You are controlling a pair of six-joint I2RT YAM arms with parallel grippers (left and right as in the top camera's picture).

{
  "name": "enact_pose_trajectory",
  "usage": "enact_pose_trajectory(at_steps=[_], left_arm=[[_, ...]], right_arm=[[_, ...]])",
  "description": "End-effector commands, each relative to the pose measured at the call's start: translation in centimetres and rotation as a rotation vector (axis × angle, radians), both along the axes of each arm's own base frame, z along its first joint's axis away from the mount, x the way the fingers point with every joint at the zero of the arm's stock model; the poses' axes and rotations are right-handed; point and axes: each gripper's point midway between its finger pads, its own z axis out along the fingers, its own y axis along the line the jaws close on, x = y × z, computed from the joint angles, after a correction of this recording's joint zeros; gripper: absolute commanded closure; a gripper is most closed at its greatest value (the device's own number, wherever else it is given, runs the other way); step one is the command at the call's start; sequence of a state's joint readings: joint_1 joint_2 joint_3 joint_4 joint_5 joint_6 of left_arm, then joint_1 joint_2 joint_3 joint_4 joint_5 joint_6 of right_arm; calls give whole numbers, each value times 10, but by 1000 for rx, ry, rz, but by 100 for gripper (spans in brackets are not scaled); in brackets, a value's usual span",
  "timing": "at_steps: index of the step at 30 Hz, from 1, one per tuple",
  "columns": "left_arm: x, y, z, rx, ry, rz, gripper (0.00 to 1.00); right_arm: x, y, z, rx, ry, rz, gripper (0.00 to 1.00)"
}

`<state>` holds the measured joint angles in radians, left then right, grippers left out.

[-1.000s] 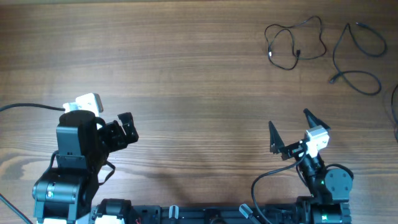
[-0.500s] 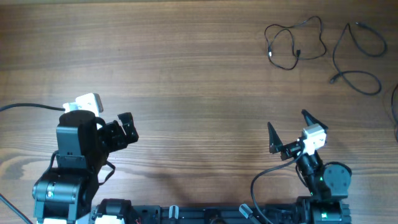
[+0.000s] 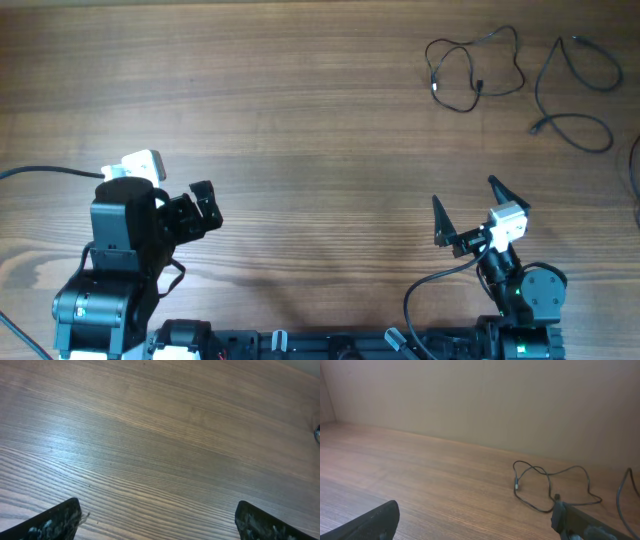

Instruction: Untangle cables

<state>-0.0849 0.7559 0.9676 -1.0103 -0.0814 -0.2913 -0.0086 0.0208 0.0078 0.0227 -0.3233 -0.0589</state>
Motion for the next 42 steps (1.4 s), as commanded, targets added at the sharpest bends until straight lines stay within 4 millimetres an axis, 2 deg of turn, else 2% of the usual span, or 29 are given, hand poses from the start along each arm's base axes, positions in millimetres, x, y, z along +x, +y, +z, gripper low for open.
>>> enact_pose_trajectory(at_steps=[1, 14, 42], left_arm=[[0, 2, 1, 0, -4, 14, 0], [0, 2, 1, 0, -4, 14, 0], [0, 2, 1, 1, -4, 14, 0]], right_arm=[[0, -4, 3, -16, -23, -23, 0], [2, -12, 3, 7, -14, -62, 0], [1, -8, 3, 7, -13, -42, 0]])
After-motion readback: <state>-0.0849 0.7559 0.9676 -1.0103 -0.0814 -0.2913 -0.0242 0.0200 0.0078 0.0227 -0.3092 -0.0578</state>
